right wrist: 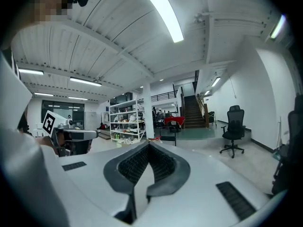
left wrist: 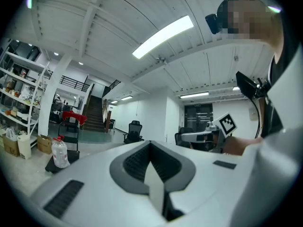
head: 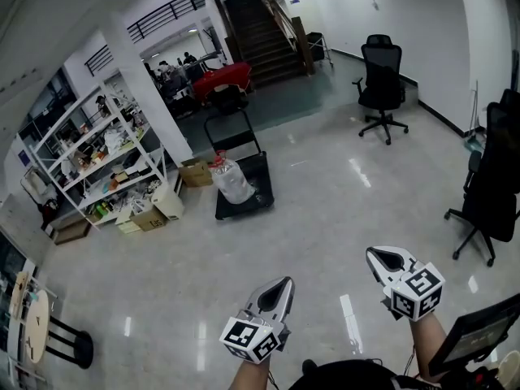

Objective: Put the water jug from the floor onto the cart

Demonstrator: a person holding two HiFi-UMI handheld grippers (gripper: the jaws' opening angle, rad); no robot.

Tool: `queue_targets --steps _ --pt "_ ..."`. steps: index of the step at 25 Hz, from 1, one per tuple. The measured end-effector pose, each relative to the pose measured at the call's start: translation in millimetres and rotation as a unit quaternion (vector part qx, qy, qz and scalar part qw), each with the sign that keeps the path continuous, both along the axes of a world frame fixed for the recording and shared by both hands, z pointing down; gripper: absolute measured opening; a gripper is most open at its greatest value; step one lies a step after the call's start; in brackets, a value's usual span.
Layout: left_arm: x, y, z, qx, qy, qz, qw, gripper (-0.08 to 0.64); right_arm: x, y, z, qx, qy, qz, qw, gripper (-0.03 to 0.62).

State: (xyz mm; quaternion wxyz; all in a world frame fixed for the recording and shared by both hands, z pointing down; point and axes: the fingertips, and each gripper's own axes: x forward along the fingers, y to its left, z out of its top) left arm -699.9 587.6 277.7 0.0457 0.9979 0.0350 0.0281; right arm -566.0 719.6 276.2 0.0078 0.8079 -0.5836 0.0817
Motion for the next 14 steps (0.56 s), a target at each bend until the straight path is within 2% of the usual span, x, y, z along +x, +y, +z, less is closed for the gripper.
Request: queue_targets --steps 8,14 --pt "-12.8 -13.3 1.7 -0.001 0.001 -0.003 1.0 0.0 -9.6 -15.0 0.9 -0.009 0.013 -0.002 1.0 0.002" --pt "-5.3 -8.9 4.0 -0.002 -0.003 -0.005 1.0 0.0 -3.7 -12.2 2.9 -0.011 0.014 -0.007 1.0 0.002"
